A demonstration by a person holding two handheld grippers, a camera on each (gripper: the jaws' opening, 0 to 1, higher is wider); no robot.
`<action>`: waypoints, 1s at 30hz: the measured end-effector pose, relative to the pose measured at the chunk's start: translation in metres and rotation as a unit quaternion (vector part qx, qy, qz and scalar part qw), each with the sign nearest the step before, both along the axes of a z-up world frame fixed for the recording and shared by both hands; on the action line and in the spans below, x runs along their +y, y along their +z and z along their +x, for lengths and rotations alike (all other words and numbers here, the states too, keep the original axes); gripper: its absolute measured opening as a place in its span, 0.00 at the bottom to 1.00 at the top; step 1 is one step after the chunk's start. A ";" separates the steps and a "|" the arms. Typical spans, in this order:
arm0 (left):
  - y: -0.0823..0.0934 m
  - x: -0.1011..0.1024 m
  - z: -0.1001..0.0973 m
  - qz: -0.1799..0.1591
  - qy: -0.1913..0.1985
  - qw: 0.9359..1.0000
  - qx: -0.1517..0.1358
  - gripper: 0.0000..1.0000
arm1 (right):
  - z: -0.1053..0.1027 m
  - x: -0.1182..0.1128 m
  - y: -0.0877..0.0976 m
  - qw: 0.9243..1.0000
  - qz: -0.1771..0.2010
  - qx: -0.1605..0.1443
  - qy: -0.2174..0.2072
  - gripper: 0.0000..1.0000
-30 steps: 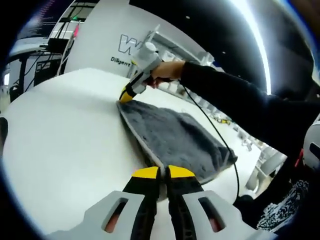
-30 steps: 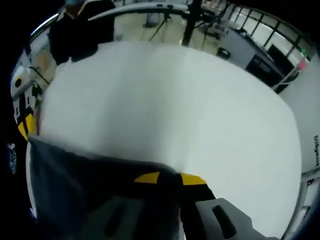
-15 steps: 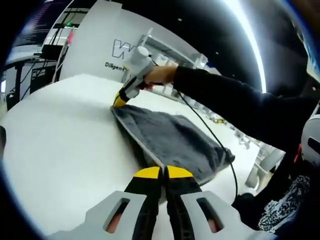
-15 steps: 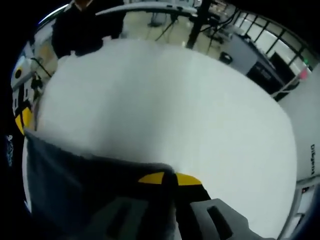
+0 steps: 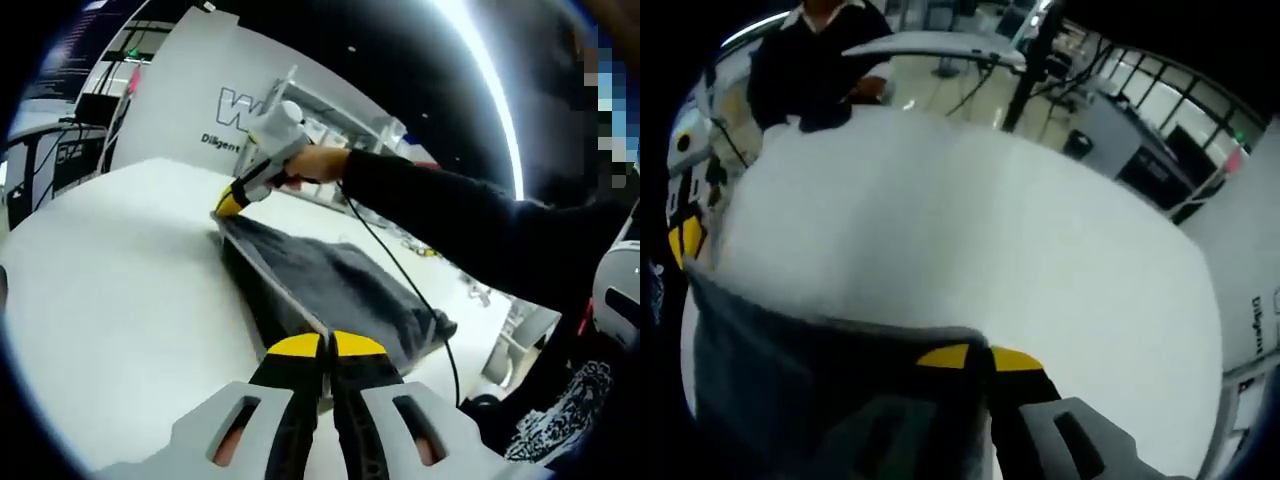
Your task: Open the folded towel by lifting each exposed corner and separating the folded layers until the towel lies flat within the target outline without major curled edges
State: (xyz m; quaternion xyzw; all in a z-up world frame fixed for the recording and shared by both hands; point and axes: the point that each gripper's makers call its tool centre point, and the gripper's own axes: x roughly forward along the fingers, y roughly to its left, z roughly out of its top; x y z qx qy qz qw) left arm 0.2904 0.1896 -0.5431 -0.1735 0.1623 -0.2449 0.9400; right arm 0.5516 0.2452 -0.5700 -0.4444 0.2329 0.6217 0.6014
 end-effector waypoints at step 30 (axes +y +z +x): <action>0.054 -0.054 0.003 -0.028 -0.055 0.996 -0.061 0.00 | 0.000 -0.035 0.063 0.994 0.105 -0.017 -0.025 0.01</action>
